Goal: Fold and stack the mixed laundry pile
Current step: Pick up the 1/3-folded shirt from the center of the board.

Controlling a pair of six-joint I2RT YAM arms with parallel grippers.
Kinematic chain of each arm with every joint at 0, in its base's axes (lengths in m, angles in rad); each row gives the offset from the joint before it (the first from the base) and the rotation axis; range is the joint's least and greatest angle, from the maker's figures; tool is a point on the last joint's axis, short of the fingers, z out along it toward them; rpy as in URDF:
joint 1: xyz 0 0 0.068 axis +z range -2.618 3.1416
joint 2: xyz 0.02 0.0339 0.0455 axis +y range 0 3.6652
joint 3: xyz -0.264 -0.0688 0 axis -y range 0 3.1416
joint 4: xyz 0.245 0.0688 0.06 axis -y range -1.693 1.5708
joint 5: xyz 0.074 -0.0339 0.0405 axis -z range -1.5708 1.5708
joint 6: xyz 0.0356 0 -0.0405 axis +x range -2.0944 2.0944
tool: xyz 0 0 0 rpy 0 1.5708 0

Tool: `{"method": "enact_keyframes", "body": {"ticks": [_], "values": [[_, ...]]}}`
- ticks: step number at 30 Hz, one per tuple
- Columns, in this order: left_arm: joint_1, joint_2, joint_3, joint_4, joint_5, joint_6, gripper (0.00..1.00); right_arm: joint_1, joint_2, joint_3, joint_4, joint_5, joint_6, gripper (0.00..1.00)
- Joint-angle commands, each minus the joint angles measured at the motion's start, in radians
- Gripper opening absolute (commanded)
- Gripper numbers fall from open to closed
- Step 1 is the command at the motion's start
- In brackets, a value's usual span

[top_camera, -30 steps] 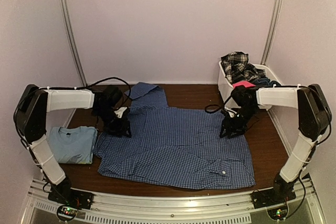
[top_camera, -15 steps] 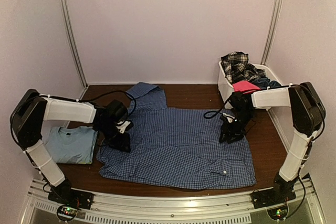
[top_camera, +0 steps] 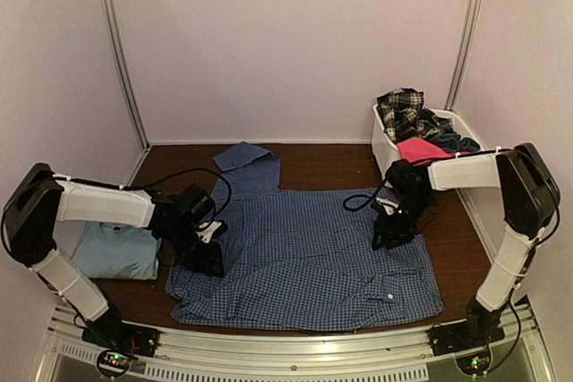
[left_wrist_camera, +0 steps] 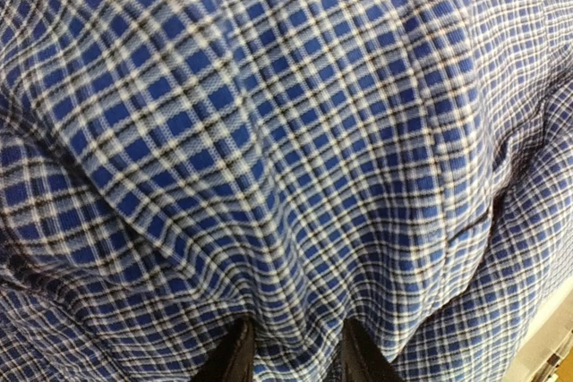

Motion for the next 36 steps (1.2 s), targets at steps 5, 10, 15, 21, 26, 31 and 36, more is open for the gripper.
{"method": "enact_keyframes", "body": {"ticks": [5,10,15,21,26,31,36], "values": [[0.046,-0.09,0.14,-0.146,-0.038,0.066,0.54,-0.025,-0.059,0.027,-0.072,-0.017,-0.003,0.51],[0.183,-0.095,0.346,-0.107,-0.013,0.116,0.97,-0.123,-0.151,0.178,-0.026,0.051,-0.007,0.6],[0.282,-0.109,0.431,-0.007,-0.037,0.121,0.98,-0.174,-0.305,0.114,0.177,0.13,0.02,0.78],[0.351,-0.049,0.48,0.08,0.0,0.13,0.98,-0.219,-0.279,0.02,0.364,0.03,0.102,0.8],[0.385,0.032,0.515,0.091,-0.057,0.142,0.98,-0.223,-0.228,-0.055,0.501,0.075,0.111,0.69],[0.394,0.163,0.551,0.083,-0.098,0.183,0.86,-0.21,-0.149,-0.047,0.554,0.211,0.086,0.64],[0.397,0.345,0.608,0.091,-0.057,0.21,0.7,-0.199,-0.111,-0.064,0.616,0.262,0.072,0.63]]}}
